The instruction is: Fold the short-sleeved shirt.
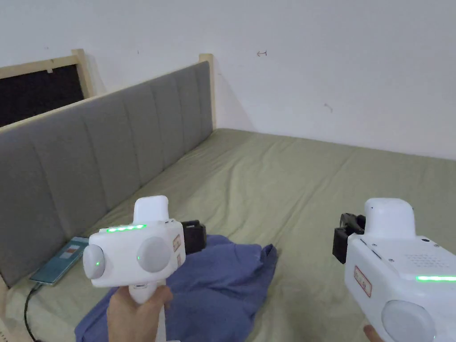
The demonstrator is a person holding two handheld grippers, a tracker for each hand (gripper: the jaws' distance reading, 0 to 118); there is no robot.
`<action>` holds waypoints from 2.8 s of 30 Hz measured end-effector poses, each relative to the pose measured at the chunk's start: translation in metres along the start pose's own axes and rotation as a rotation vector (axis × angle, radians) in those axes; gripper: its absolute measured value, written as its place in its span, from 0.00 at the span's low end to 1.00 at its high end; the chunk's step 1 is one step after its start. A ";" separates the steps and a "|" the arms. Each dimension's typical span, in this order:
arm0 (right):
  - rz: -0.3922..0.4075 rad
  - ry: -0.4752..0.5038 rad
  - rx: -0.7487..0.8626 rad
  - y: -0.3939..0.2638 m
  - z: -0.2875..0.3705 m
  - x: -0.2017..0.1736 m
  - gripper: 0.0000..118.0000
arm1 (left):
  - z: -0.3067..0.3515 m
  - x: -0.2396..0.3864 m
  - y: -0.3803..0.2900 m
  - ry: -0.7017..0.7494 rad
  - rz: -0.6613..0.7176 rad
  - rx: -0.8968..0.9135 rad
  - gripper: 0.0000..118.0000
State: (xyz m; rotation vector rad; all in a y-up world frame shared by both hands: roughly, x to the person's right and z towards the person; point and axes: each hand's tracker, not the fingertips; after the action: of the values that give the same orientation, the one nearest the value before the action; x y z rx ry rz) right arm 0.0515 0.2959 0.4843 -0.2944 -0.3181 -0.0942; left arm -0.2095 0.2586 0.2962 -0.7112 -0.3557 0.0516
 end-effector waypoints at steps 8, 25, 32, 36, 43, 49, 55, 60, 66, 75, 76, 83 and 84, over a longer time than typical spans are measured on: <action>-0.017 -0.061 -0.116 -0.027 -0.024 0.025 0.00 | -0.110 0.014 -0.051 -0.020 -0.047 -0.298 0.90; -0.107 -0.095 -0.223 -0.049 -0.037 0.048 0.00 | -0.139 0.021 -0.051 0.029 -0.061 -0.424 0.05; -0.166 -0.136 -0.219 -0.047 -0.023 0.075 0.00 | -0.111 0.020 -0.009 -0.138 0.068 -0.355 0.05; -0.219 -0.194 -0.170 -0.036 -0.005 0.101 0.00 | -0.087 0.070 0.027 -0.228 -0.014 -0.275 0.05; -0.281 -0.359 -0.063 -0.017 0.059 0.167 0.00 | -0.033 0.239 0.044 -0.591 -0.171 -0.194 0.05; -0.349 -0.554 0.038 -0.004 0.140 0.228 0.00 | 0.011 0.366 -0.017 -0.926 -0.285 -0.293 0.05; -0.365 -0.673 0.039 -0.016 0.188 0.257 0.00 | 0.002 0.421 -0.112 -0.942 -0.453 -0.469 0.05; -0.377 -0.664 -0.023 -0.035 0.186 0.260 0.00 | -0.014 0.423 -0.152 -0.842 -0.586 -0.522 0.67; -0.341 -0.603 -0.098 -0.041 0.159 0.247 0.00 | -0.015 0.389 -0.116 -0.820 -0.496 -0.452 0.64; -0.284 -0.490 -0.164 -0.047 0.120 0.216 0.00 | -0.037 0.275 -0.107 -0.605 -0.373 -0.382 0.00; -0.276 -0.479 -0.178 -0.048 0.115 0.213 0.00 | -0.044 0.259 -0.098 -0.587 -0.343 -0.373 0.00; -0.271 -0.432 -0.219 -0.053 0.083 0.204 0.00 | -0.090 0.178 -0.032 -0.371 -0.275 -0.290 0.88; -0.269 -0.428 -0.225 -0.054 0.080 0.203 0.00 | -0.108 0.169 -0.021 -0.348 -0.262 -0.304 0.94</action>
State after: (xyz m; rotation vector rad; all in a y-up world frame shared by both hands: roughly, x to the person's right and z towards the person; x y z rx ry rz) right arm 0.2129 0.2592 0.6363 -0.4955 -0.7745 -0.3352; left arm -0.0157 0.2026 0.2852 -0.9526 -0.7989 -0.1313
